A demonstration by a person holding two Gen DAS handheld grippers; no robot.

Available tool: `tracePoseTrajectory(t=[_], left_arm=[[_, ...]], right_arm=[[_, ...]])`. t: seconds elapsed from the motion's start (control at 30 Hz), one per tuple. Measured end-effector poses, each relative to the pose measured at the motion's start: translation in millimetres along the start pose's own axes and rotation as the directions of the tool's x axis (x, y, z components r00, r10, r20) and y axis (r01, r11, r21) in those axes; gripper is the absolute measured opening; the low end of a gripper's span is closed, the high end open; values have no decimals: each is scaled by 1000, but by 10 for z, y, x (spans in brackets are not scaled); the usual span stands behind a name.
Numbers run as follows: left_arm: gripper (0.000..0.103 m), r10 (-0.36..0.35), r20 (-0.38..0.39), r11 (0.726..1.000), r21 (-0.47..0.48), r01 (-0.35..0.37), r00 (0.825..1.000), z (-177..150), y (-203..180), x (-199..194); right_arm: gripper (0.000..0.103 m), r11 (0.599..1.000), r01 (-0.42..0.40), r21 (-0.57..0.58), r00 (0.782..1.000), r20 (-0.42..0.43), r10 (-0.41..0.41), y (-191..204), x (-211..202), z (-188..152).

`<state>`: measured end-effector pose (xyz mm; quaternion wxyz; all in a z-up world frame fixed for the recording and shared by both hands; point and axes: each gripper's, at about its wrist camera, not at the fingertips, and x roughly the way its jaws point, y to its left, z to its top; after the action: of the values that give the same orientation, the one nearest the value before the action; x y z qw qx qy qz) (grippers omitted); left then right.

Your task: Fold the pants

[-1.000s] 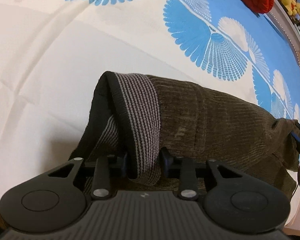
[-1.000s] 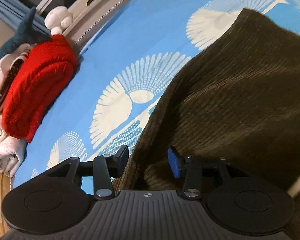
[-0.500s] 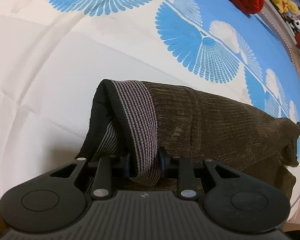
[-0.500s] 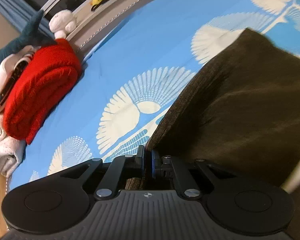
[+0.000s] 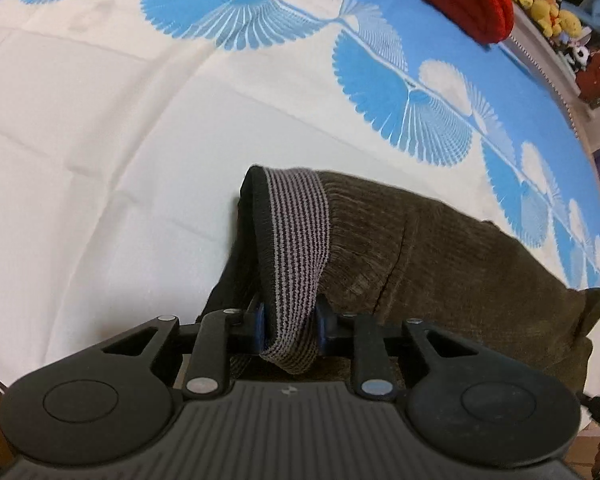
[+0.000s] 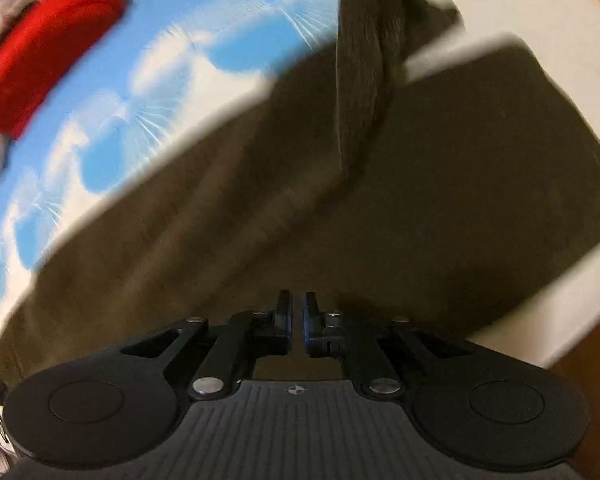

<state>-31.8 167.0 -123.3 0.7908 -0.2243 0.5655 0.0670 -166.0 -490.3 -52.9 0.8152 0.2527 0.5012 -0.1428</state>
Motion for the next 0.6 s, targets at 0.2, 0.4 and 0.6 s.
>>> tracePoseTrajectory(t=[0.2,0.4,0.6], left_arm=[[50,2,-2,998,-60,-2,1000,52,7,29],[61,-2,-107,998,-62,-4,994,18,-9,247],[62,-22,-159,998,-63,12,987,26,-14,377]], right_arm=[[26,998,-61,35,960,275,49,-330,-242,377],[40,968,-57,245,933,357,-36,-688,59,875],[40,907,-7,421,946,298,-131,-1110,493,1107]])
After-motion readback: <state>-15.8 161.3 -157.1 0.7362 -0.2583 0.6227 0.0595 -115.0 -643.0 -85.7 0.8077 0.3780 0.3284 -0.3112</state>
